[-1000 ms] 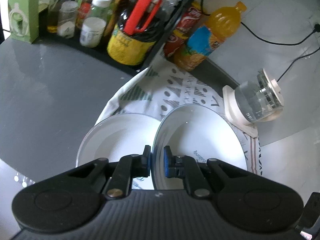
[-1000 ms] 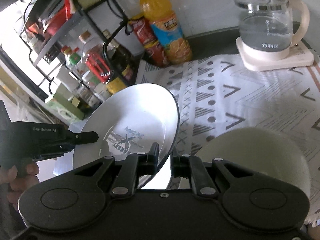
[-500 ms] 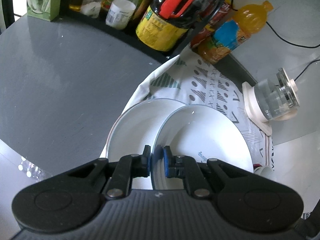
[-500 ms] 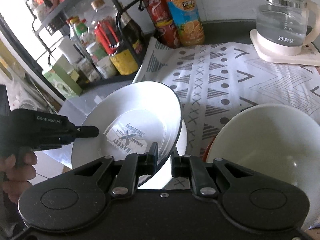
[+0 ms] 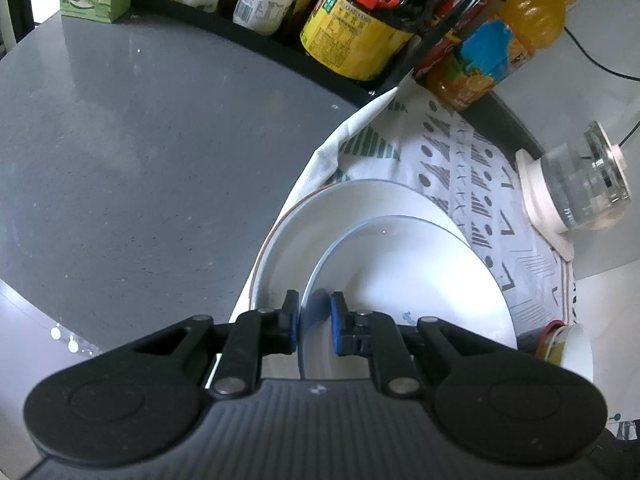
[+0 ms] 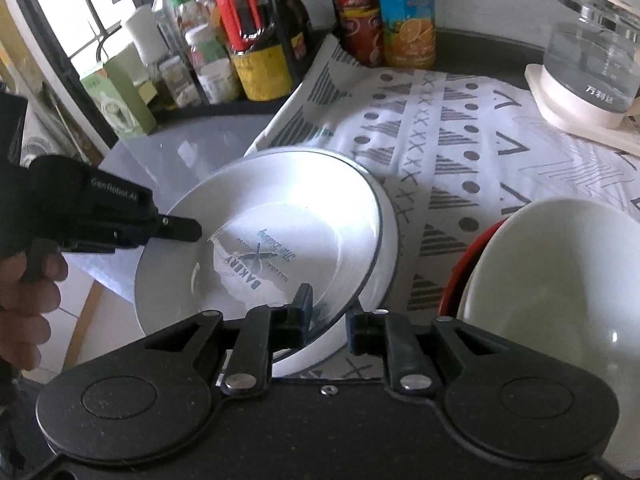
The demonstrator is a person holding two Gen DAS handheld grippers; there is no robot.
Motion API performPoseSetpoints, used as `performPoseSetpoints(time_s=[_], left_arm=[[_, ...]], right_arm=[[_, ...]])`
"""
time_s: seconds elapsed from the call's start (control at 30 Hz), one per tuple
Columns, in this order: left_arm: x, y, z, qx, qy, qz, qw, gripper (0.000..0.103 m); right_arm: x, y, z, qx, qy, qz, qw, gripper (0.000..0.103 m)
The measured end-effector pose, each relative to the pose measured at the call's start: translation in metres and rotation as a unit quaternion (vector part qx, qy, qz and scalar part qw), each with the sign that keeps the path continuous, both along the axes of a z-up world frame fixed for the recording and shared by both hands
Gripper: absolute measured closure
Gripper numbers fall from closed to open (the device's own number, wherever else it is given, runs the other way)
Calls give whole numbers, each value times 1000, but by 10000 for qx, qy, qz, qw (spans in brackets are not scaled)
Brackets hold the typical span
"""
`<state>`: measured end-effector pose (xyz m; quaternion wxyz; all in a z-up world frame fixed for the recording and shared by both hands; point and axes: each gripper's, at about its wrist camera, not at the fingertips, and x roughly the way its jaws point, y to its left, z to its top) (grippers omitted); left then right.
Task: Organize plates and bowls
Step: 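Lower the 'BAKERY' plate onto the plate stack and open both grippers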
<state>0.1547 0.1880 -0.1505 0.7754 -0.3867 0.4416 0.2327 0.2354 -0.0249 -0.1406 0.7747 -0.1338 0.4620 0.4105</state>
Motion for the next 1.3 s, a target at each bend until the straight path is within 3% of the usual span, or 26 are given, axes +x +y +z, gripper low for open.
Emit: performPoseSetpoints(time_s=[0.47,0.6,0.97,1.3], left_arm=[[8,0,-3,271,124,18,9996,91],[14,-5,0,480,220,-89,9986,90],[21,-6,1,604,346,-177,9974,89],[26,-8,1,739,479,-274,9957,91]], right_arm=[[2,15,-8,-152,-54,106,9998,74],[7,15,-8,-156,72,65,9998,72],[15,1,0,19,789,-349,9963,69],[13,-14,17,428,921,-369,9942,69]])
